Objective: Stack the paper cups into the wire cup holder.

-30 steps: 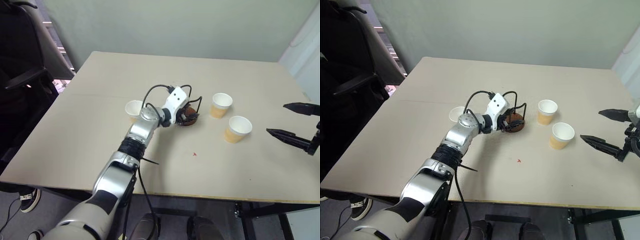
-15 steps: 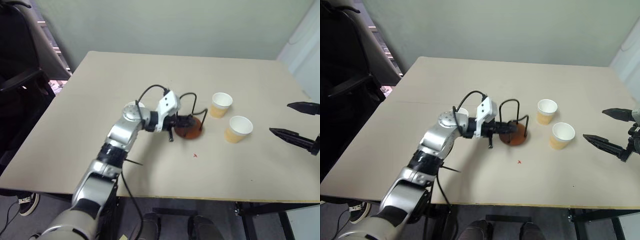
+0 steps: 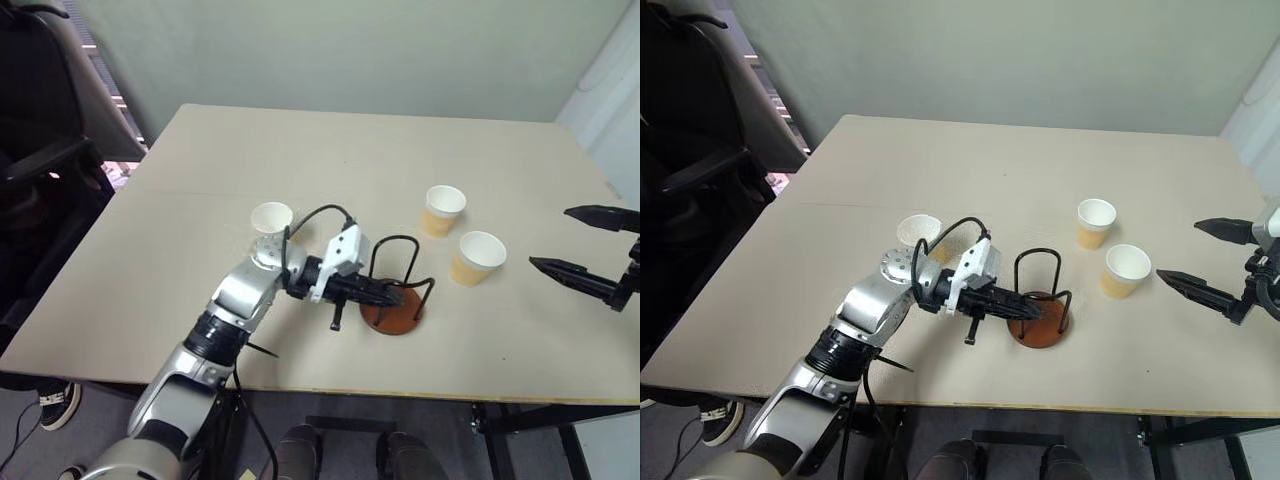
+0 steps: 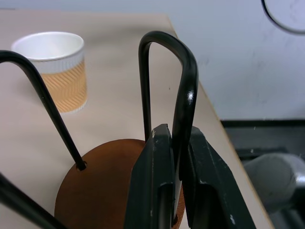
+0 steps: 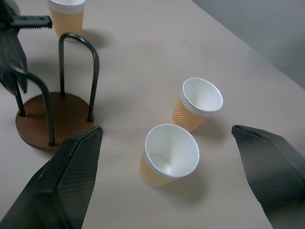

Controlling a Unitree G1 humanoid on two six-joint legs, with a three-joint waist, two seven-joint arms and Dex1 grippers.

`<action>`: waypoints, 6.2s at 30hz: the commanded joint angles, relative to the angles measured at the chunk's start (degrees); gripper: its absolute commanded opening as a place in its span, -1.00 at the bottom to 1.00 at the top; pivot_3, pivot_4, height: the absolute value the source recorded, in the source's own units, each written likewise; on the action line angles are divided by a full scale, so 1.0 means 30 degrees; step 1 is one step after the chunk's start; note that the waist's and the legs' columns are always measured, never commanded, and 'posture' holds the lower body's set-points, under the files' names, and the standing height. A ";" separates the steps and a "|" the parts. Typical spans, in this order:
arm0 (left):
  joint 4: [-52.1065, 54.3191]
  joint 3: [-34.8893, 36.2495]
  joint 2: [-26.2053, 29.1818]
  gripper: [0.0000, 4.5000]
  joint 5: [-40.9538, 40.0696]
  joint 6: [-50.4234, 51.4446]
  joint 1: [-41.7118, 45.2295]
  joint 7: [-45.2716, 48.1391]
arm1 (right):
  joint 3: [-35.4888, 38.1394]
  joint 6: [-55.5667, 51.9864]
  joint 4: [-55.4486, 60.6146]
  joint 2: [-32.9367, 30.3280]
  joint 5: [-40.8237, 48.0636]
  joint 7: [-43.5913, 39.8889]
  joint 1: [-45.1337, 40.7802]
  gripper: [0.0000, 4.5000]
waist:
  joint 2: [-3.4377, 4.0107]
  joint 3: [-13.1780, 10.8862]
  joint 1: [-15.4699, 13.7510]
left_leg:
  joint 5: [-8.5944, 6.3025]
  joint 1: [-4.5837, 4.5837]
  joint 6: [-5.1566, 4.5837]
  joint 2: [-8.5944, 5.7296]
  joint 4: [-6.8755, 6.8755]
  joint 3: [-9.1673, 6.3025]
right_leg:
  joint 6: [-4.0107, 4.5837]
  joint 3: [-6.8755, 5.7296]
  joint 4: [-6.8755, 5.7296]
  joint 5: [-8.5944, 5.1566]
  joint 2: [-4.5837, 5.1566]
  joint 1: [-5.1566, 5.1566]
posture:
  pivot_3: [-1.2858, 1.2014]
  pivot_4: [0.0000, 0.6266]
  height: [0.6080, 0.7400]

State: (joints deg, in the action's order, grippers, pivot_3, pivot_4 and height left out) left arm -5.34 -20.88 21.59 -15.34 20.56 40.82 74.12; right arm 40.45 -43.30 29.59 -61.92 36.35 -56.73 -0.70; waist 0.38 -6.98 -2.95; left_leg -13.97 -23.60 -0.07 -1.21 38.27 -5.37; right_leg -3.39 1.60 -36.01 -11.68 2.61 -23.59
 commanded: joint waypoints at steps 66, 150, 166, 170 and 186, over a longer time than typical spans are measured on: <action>0.6314 0.6715 0.8272 0.80 -0.3234 0.3779 -0.2496 -0.3473 | -1.3331 -0.0443 0.1092 0.1917 -0.0294 -0.0155 -1.1205 -0.86 | 0.0090 -0.0010 0.0457 | -0.0113 0.0000 0.0188 0.0173 -0.0055 0.0011 | 0.0220 -0.0031 0.0008 -0.0005 -0.0070 -0.0140 | 0.03 -0.52 1.00; 0.6463 0.7647 0.9883 0.80 -0.3271 0.3568 -0.3059 -0.4435 | -1.6563 0.3308 -0.2944 0.2975 -0.4371 -0.6745 -1.5393 0.51 | 0.0081 -0.0070 0.0757 | -0.0040 0.0116 0.0368 0.0344 -0.0154 0.0004 | 0.0615 -0.0110 -0.0304 -0.0085 -0.0173 -0.0235 | 0.03 -0.52 1.00; -0.2499 0.4499 1.2032 0.80 0.2655 -0.1731 0.0891 -0.1940 | -1.0365 0.0771 -0.3288 0.2392 0.2688 -0.6409 -1.4176 0.99 | 0.0067 -0.0062 0.0514 | -0.0060 -0.0010 0.0397 0.0340 -0.0150 -0.0007 | 0.0701 -0.0098 -0.0298 -0.0174 -0.0175 -0.0346 | 0.03 -0.52 1.00; -0.6156 0.2167 0.9509 0.80 0.4729 -0.4093 0.3181 -0.1233 | -1.1502 0.1749 -0.2683 0.1957 0.0823 -0.5770 -1.2793 0.99 | 0.0039 -0.0058 0.0434 | -0.0059 -0.0071 0.0379 0.0341 -0.0093 -0.0016 | 0.0600 -0.0122 -0.0306 -0.0090 -0.0166 -0.0363 | 0.03 -0.52 1.00; -0.9913 0.2039 0.8036 -0.72 0.5380 -0.8022 0.6014 0.2113 | -1.0190 0.1139 -0.1203 0.1009 0.1663 -0.4137 -1.1450 1.00 | 0.0039 -0.0059 0.0459 | -0.0053 -0.0191 0.0345 0.0340 -0.0063 -0.0011 | 0.0466 -0.0111 -0.0208 -0.0089 -0.0180 -0.0427 | 0.03 -0.52 1.00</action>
State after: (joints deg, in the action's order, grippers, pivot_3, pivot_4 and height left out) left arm -38.40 -17.42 45.43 4.01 -3.75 56.72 76.92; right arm 6.99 -39.64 24.37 -57.68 39.82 -69.80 -34.84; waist 0.50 -7.16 -1.57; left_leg -14.12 -24.17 0.95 -0.19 38.09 -5.40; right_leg -2.00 1.27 -36.64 -11.94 2.07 -24.87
